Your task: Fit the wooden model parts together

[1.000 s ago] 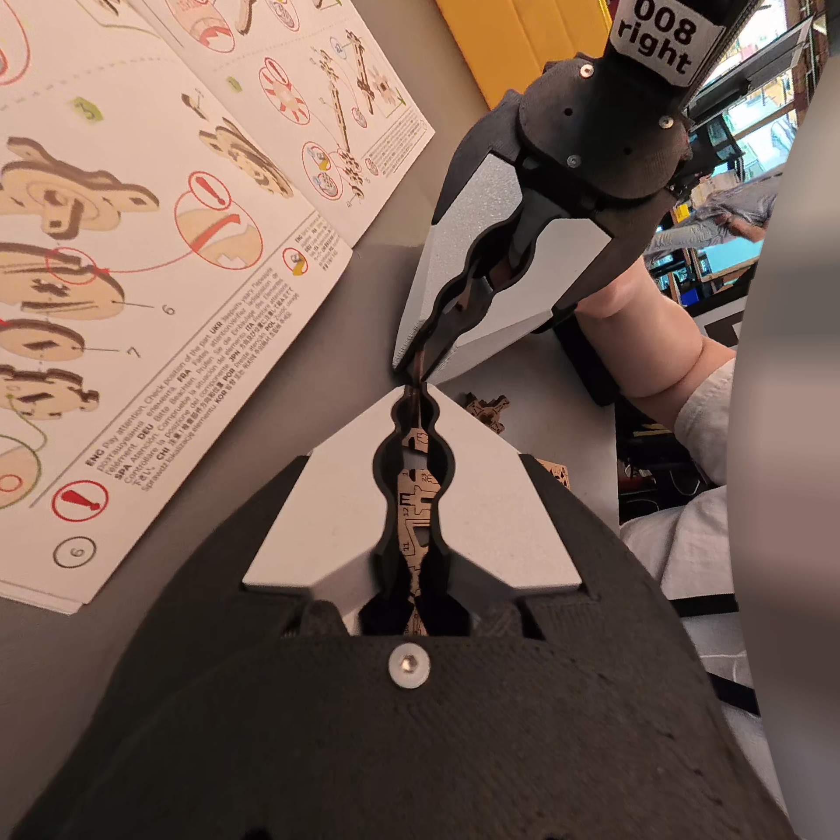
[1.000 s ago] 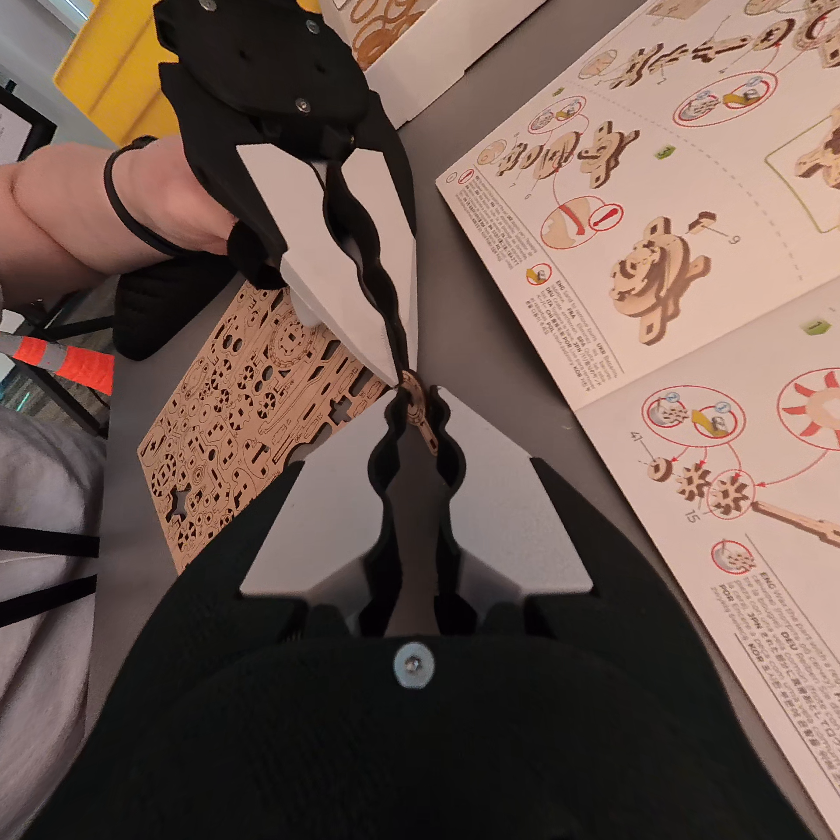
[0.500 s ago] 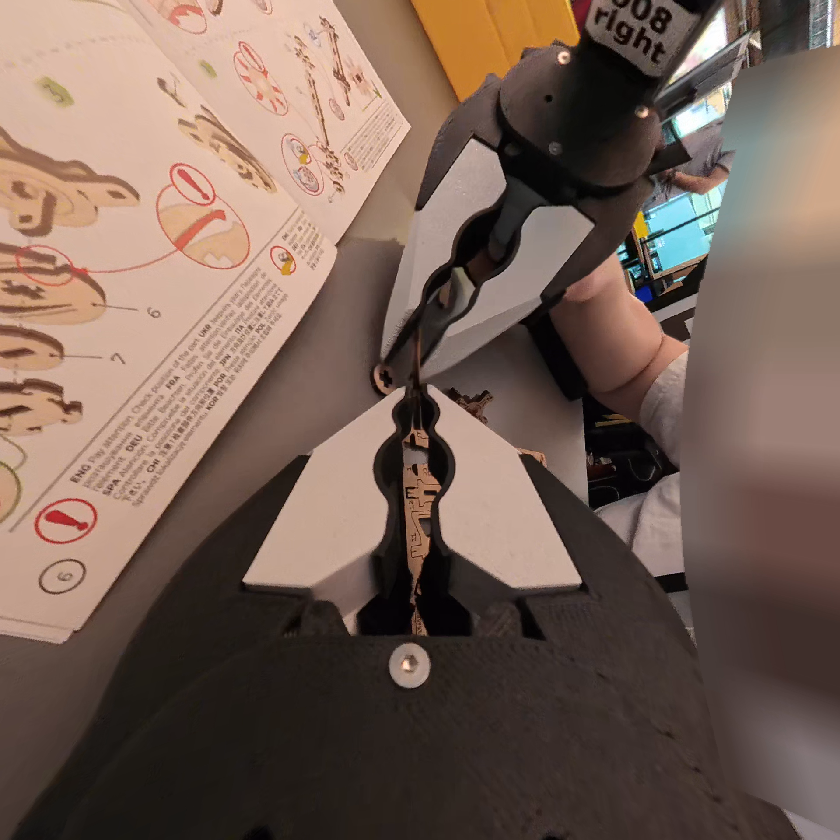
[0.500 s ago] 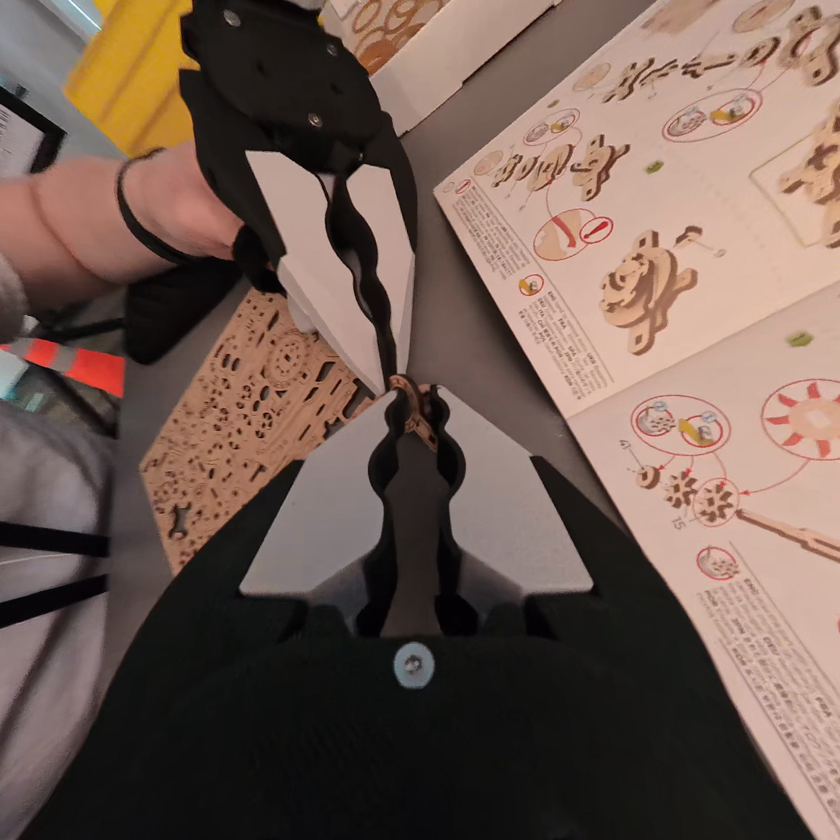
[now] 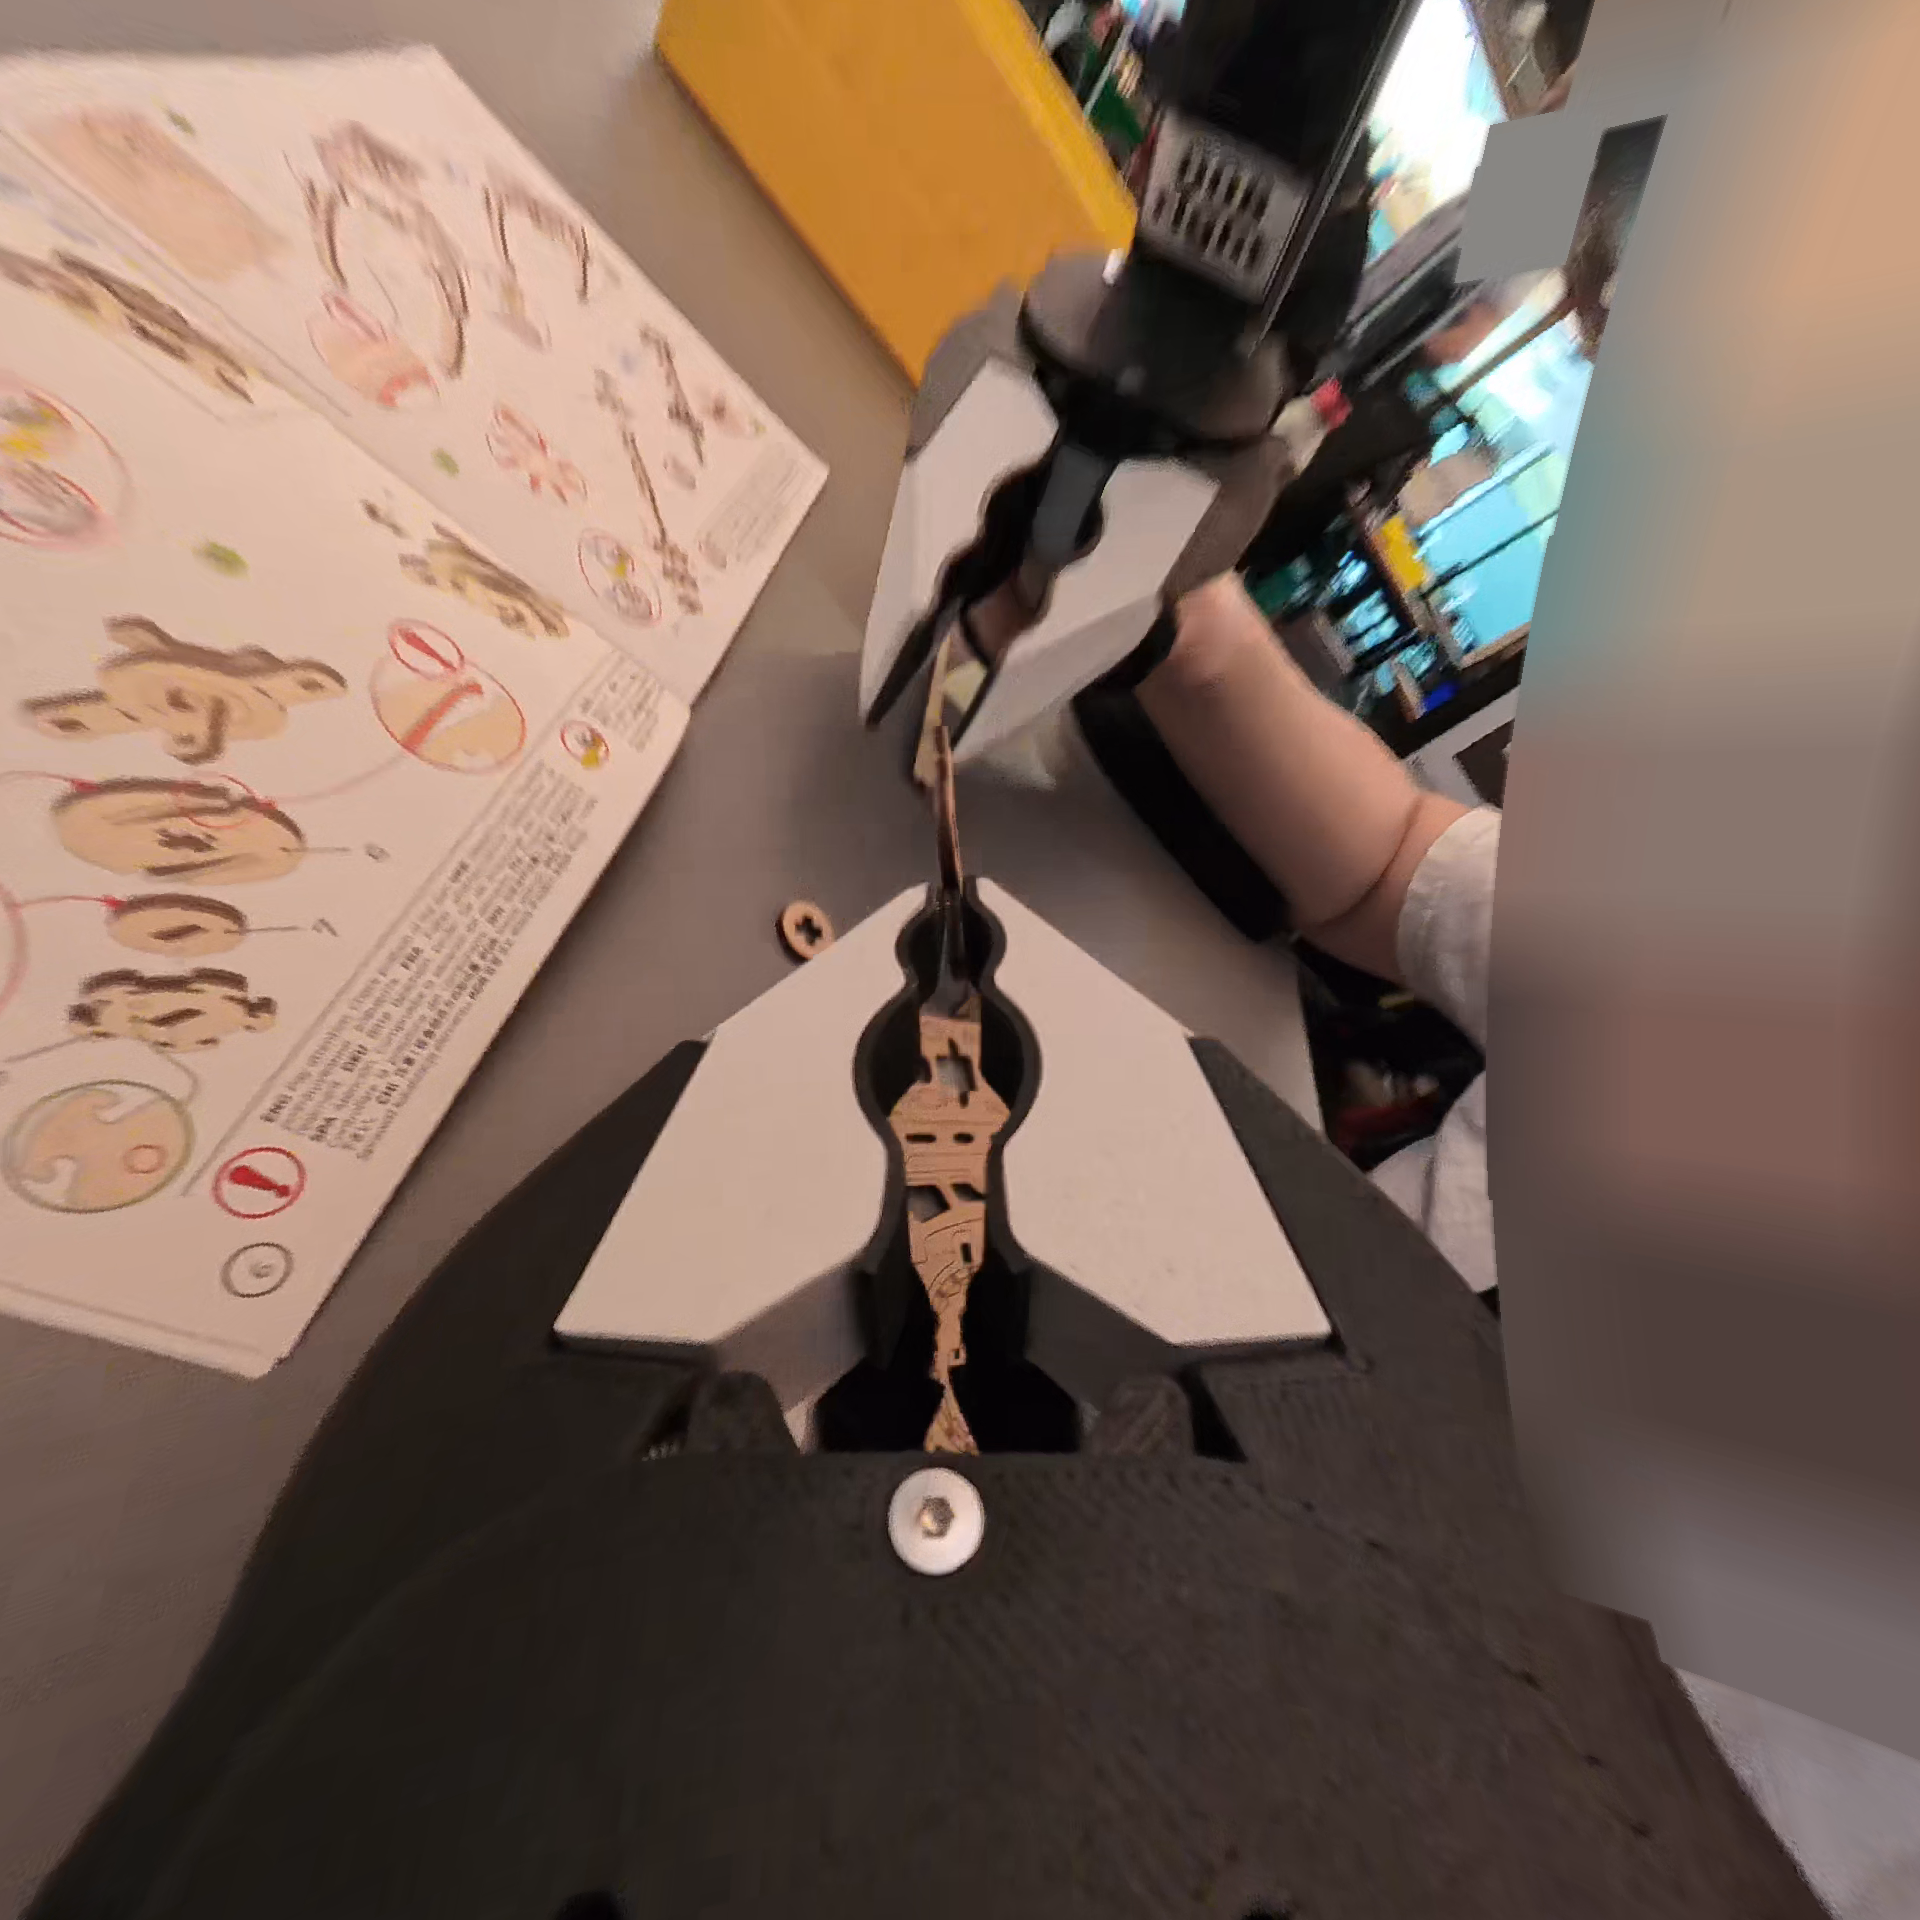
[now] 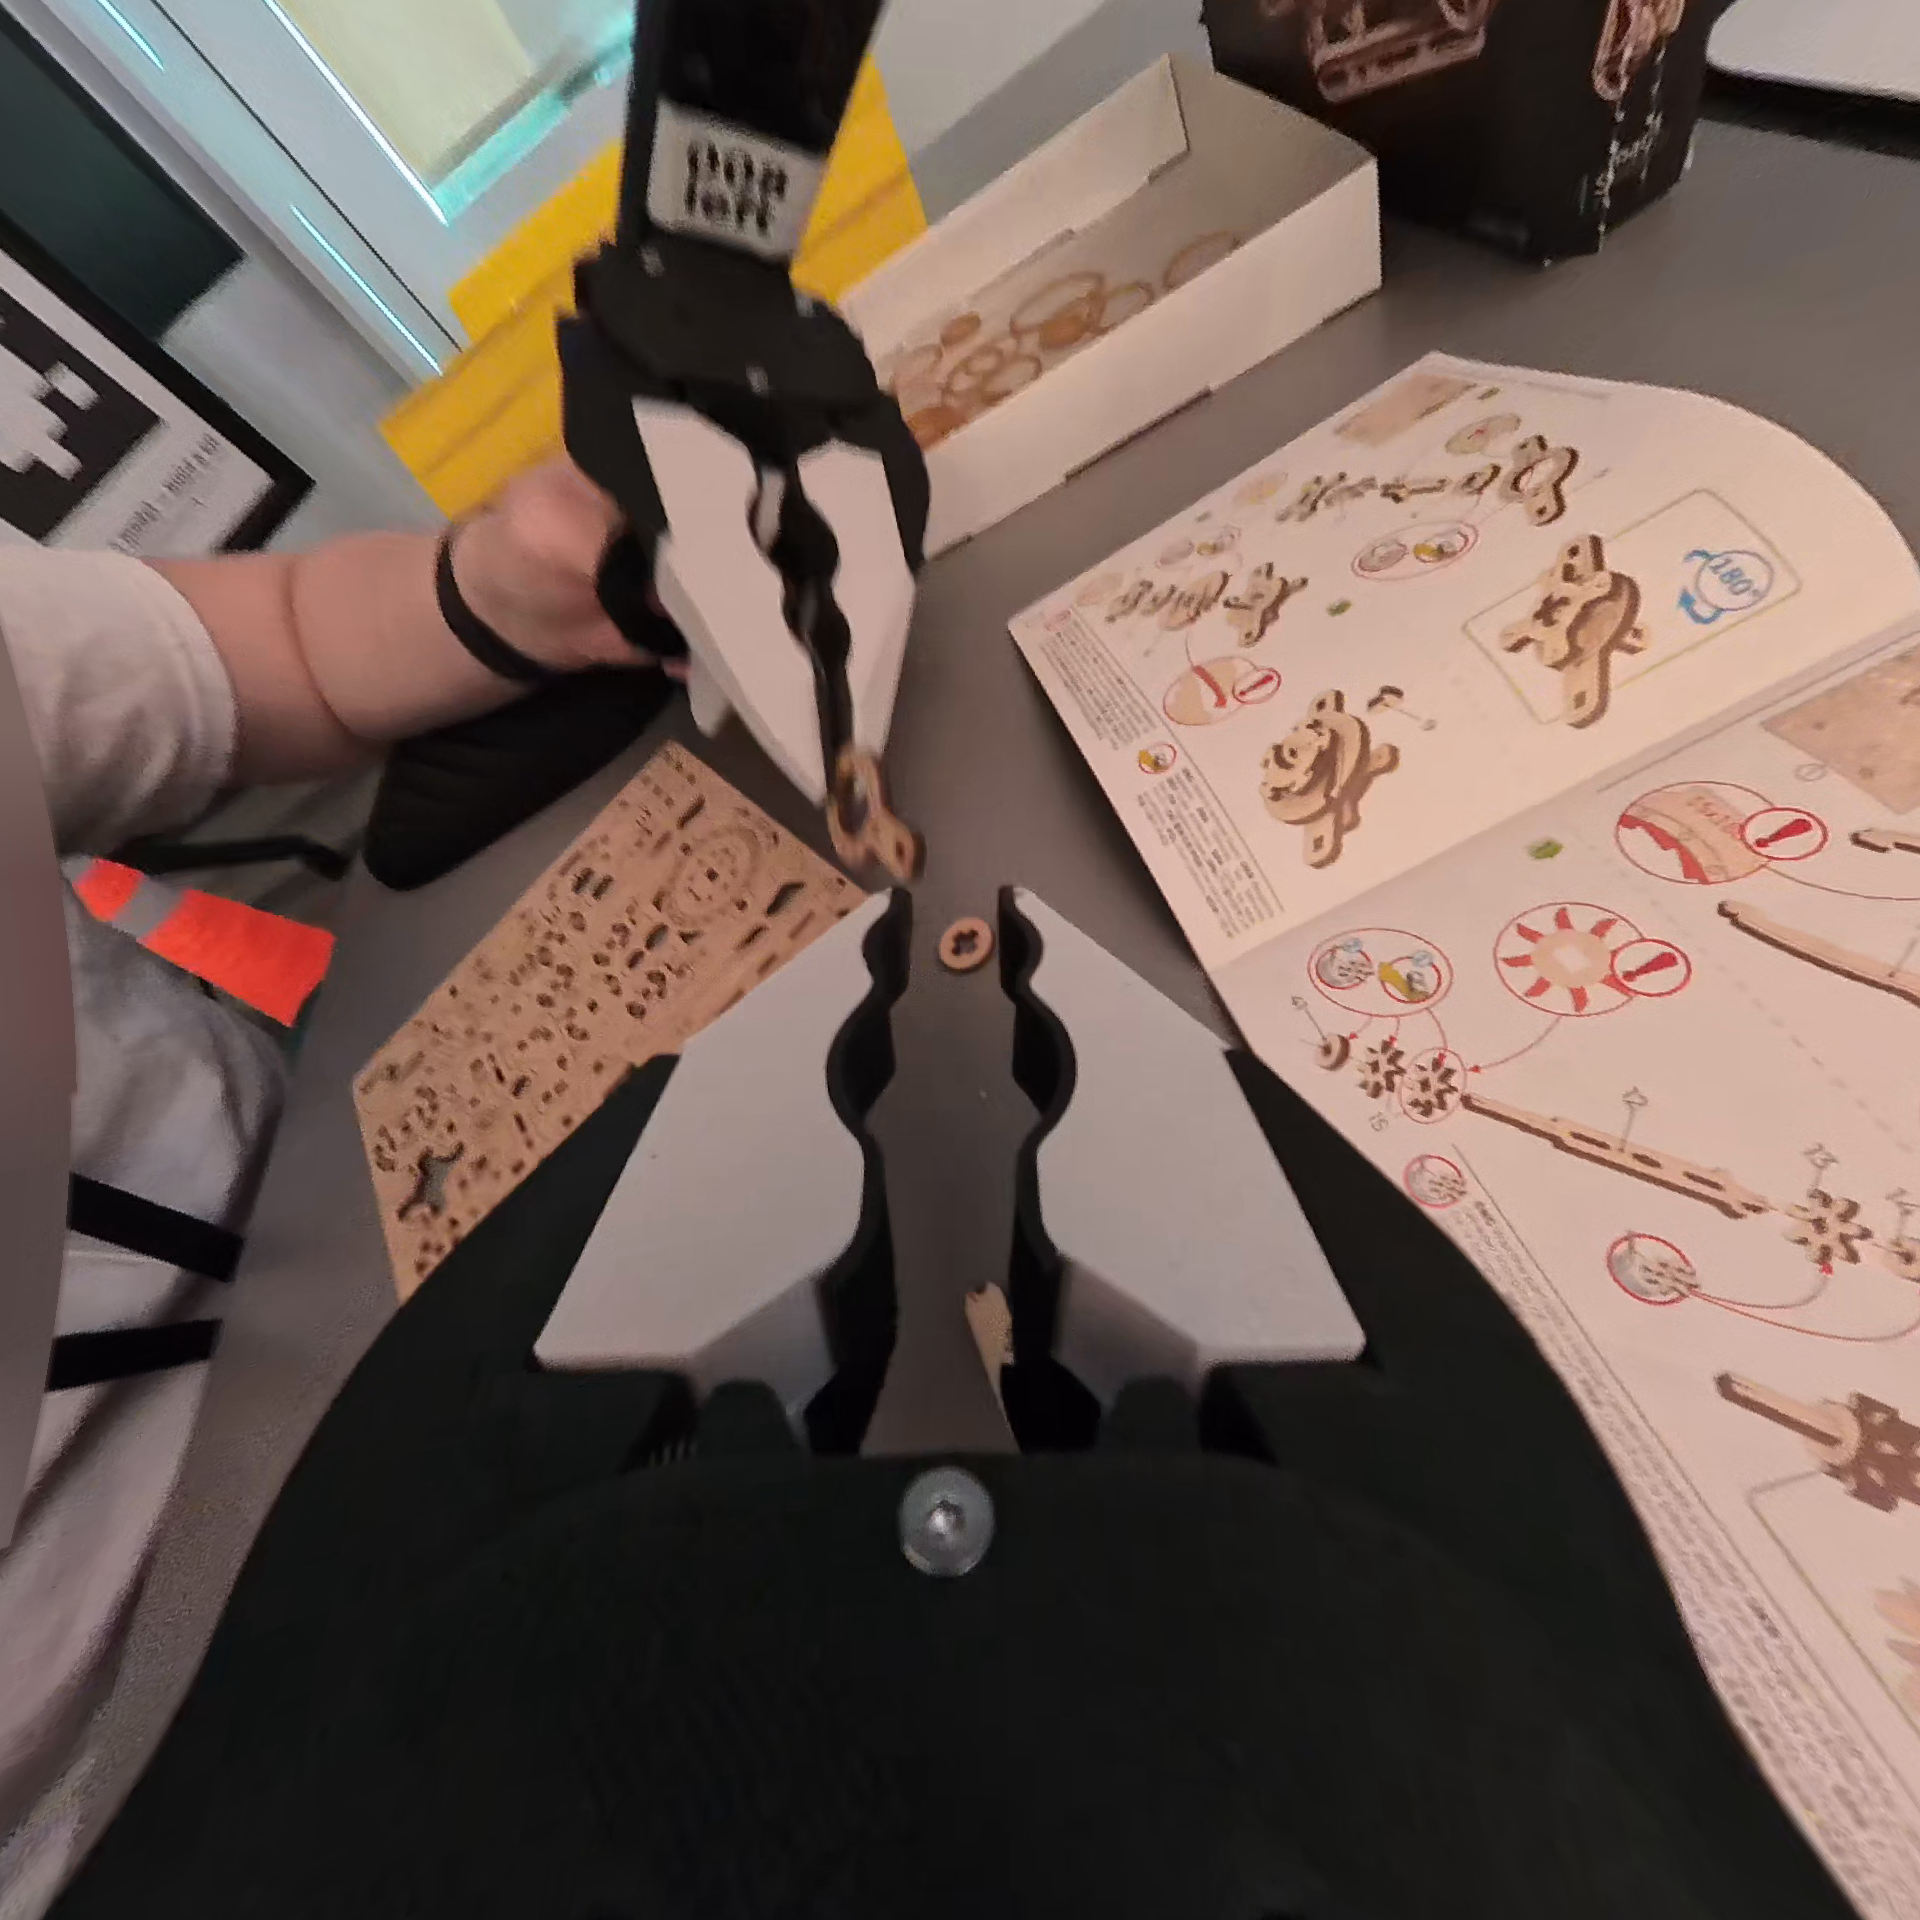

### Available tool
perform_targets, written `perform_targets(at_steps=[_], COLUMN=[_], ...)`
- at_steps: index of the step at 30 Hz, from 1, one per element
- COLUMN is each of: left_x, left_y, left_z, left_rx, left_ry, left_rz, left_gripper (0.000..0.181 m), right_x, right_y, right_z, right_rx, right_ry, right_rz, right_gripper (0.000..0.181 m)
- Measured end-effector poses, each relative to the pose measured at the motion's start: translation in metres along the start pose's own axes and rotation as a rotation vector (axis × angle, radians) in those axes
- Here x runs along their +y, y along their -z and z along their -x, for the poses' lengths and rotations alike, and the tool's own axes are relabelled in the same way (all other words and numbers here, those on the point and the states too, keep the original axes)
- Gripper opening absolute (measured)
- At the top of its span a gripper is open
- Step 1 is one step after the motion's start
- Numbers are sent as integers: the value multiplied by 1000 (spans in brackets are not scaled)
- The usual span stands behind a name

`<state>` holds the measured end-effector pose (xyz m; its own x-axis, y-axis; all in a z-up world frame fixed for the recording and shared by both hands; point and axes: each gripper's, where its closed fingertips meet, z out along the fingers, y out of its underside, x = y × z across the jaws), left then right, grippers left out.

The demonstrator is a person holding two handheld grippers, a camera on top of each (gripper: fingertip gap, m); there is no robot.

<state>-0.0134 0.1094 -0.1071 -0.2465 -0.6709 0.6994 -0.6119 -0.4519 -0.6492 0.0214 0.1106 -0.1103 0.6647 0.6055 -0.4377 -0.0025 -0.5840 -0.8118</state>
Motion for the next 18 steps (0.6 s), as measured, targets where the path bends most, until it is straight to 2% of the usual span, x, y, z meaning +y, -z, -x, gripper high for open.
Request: perform_targets(at_steps=[3,8,11,12,14,18], left_x=[-16,-19,-11,-10,-7,8], left_y=[15,19,13,11,9,0], left_z=[3,12,17,17,19,21], left_rx=[26,-1,-26,-21,-26,-27], left_ry=[44,67,71,83,103,143], left_rz=[-93,-122,-83,-79,-65,24], left_gripper=[0,0,0,0,0,5], right_x=[15,36,36,35,35,33], right_y=[-11,-34,-41,-42,-41,-23], right_z=[2,-2,-1,-2,-3,3], right_rx=[28,151,155,160,152,144], right_ry=[110,365,367,352,328,352], right_rz=[111,292,302,298,309,321], right_gripper=[16,26,26,14,14,13])
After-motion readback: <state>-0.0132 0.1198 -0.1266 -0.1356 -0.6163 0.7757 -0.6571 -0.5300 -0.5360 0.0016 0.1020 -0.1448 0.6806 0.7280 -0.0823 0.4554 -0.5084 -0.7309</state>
